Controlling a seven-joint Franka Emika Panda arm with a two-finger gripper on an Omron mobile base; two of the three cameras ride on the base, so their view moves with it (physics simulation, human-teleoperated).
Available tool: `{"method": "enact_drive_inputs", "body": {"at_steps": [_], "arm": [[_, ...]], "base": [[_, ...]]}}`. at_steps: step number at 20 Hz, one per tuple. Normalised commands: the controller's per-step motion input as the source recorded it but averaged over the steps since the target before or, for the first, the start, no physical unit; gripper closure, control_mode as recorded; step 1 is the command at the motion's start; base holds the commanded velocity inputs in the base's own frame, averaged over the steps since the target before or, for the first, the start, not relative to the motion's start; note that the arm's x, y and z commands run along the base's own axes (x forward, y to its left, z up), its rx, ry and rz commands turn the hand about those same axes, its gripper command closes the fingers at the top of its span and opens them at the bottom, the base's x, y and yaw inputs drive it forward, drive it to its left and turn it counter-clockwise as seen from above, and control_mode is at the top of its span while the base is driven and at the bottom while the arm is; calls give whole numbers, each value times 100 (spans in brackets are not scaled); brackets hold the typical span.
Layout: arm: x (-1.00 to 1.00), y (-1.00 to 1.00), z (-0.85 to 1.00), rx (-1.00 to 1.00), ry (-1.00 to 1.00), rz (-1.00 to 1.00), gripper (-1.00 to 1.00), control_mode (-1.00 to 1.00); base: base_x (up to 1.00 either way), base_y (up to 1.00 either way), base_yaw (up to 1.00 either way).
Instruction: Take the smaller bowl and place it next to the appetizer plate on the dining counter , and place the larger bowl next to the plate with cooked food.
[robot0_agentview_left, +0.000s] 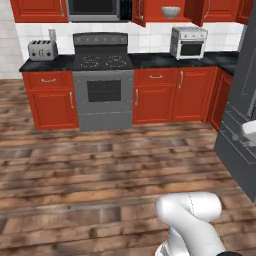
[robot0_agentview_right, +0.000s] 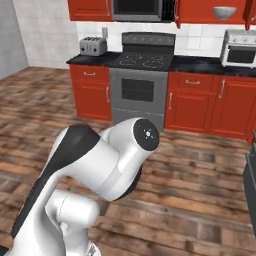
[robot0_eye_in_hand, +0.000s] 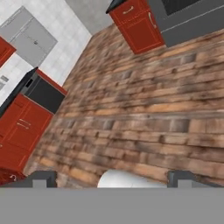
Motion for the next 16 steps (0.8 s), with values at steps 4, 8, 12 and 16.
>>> {"method": "enact_drive_inputs", "body": {"at_steps": [4,8,12,16], "arm": [[0,0,0,0,0,0,-100,100],[0,0,0,0,0,0,-100,100],[0,0,0,0,0,0,-100,100],[0,0,0,0,0,0,-100,100]], "base": [[100,-28,0],[100,-29,0],[100,-35,0],[100,-53,0]]}}
